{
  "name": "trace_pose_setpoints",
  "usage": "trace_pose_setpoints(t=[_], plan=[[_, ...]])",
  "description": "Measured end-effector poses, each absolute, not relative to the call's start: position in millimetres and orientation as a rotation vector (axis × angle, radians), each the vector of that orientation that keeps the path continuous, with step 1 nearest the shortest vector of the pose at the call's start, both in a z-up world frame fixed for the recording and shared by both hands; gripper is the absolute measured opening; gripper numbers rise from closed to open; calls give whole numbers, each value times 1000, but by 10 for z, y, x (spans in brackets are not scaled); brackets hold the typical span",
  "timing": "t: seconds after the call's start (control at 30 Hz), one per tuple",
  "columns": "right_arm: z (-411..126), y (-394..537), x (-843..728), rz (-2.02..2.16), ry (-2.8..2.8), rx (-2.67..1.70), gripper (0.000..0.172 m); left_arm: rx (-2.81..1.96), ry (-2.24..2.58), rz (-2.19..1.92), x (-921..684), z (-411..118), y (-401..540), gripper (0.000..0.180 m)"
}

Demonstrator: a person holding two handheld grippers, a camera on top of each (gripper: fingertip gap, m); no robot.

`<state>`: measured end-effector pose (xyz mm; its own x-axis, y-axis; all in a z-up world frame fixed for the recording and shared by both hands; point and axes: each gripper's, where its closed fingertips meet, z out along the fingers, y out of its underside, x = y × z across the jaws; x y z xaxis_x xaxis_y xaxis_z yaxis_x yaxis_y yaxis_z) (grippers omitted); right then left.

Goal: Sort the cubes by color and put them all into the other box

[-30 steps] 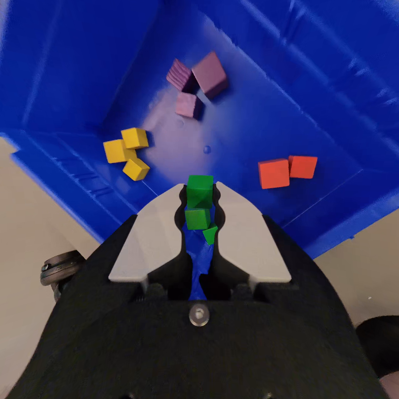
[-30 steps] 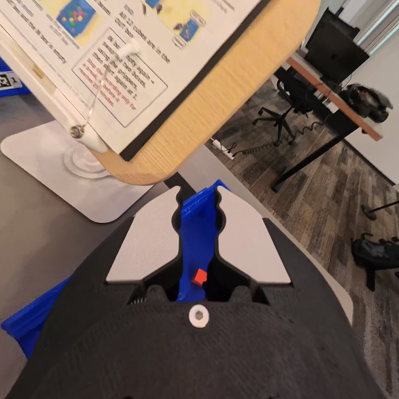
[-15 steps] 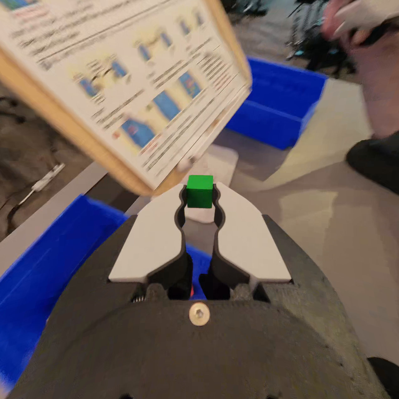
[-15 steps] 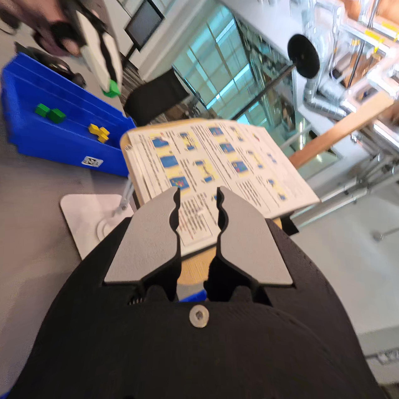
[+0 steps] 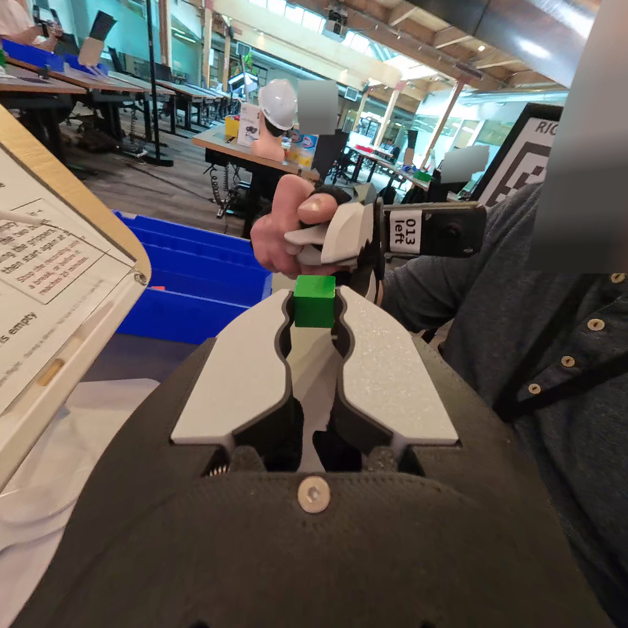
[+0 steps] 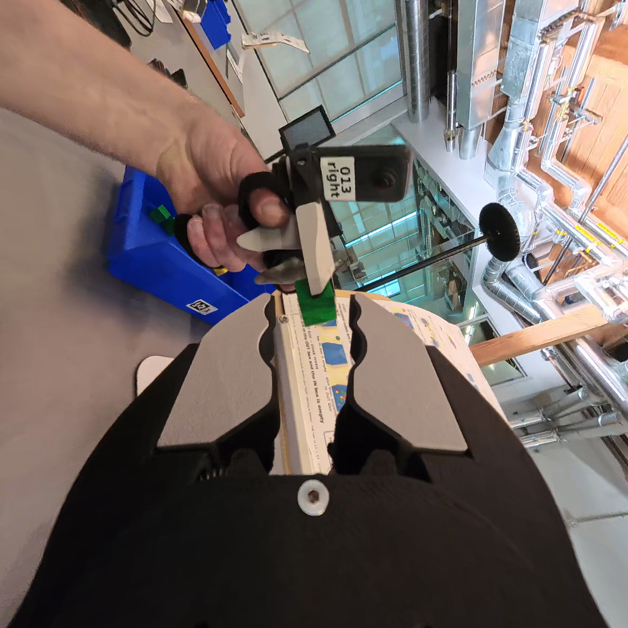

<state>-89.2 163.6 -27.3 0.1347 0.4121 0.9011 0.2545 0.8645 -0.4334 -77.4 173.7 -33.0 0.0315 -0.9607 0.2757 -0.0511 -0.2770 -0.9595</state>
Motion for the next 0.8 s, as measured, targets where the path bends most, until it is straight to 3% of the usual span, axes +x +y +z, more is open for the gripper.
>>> trace_pose_setpoints(t=[0.3,0.8], plan=[[-256,1577,-961,117,-1410,-537,26,-1401,1118,-1494,-625,-340,1607,22],[-292,1527,-931,73,-1463,-489,25,-1383,1160,-1608,-610,-344,1484,23]])
